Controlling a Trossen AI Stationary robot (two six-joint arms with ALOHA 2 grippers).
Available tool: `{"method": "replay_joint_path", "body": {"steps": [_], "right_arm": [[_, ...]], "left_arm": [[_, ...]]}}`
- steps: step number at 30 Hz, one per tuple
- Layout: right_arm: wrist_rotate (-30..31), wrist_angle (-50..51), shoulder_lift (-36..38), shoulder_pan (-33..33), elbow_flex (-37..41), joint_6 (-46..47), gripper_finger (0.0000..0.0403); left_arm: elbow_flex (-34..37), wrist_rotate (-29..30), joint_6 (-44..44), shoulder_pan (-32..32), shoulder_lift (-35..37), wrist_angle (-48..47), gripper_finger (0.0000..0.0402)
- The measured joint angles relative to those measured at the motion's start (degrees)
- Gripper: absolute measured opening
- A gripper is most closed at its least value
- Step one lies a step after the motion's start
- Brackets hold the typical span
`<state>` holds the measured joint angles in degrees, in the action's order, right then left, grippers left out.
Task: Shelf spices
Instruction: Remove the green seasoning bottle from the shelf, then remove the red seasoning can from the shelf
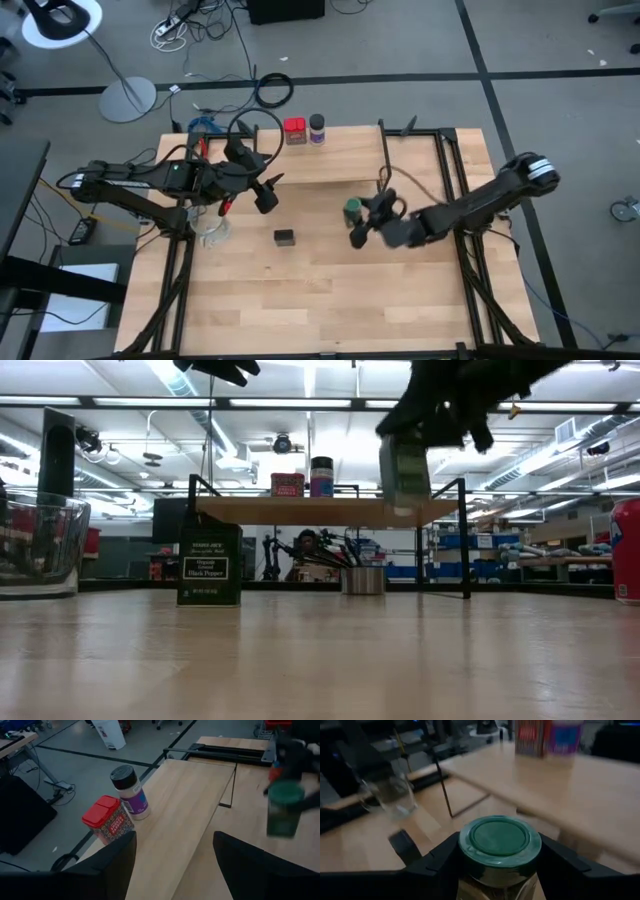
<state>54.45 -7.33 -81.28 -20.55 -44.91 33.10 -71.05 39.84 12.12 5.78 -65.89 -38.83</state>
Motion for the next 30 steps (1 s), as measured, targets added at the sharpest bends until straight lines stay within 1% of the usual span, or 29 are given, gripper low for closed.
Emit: {"method": "replay_joint_path", "body": {"steps": [6, 8, 11, 15, 18, 19, 23, 25, 27, 30], "right_arm": [[8.16, -1.16, -11.10, -1.95, 0.00, 9.10, 0.0206], [9.85, -1.29, -13.97, -2.31, 0.00, 12.72, 0.0206], [10.06, -2.53, -17.17, -2.68, 0.00, 15.66, 0.0206], [10.06, -3.96, -19.28, -2.69, 0.00, 15.83, 0.0206], [9.98, -4.14, -19.76, -2.69, 0.00, 15.06, 0.0207], [9.99, -4.35, -19.76, -2.71, 0.00, 14.65, 0.0213], [10.12, -6.83, -19.74, -2.72, -0.01, 10.47, 0.0271], [10.10, -8.86, -19.74, -2.72, -0.02, 7.90, 0.0291], [10.08, -11.00, -19.74, -2.72, 0.00, 5.46, 0.0301], [10.12, -16.26, -19.74, -2.72, 0.00, -0.46, 0.0304]], "left_arm": [[0.00, 0.00, 0.20, 0.00, 0.00, -0.04, 0.0269], [0.00, 0.00, 0.20, 0.00, 0.00, -0.03, 0.0269], [0.00, 0.00, 0.20, 0.00, 0.00, -0.06, 0.0269], [0.00, 0.00, 0.20, 0.00, 0.00, -0.04, 0.0269], [0.00, 0.00, 0.19, 0.00, 0.00, -0.07, 0.0269], [0.00, 0.00, 0.19, 0.00, 0.00, -0.07, 0.0269], [0.00, 0.00, 0.18, 0.00, 0.00, -0.08, 0.0269], [0.00, 0.00, 0.17, 0.00, 0.00, -0.07, 0.0269], [0.00, 0.00, 0.17, 0.00, 0.00, -0.07, 0.0269], [0.00, 0.00, 0.17, 0.00, 0.00, -0.07, 0.0269]]}}
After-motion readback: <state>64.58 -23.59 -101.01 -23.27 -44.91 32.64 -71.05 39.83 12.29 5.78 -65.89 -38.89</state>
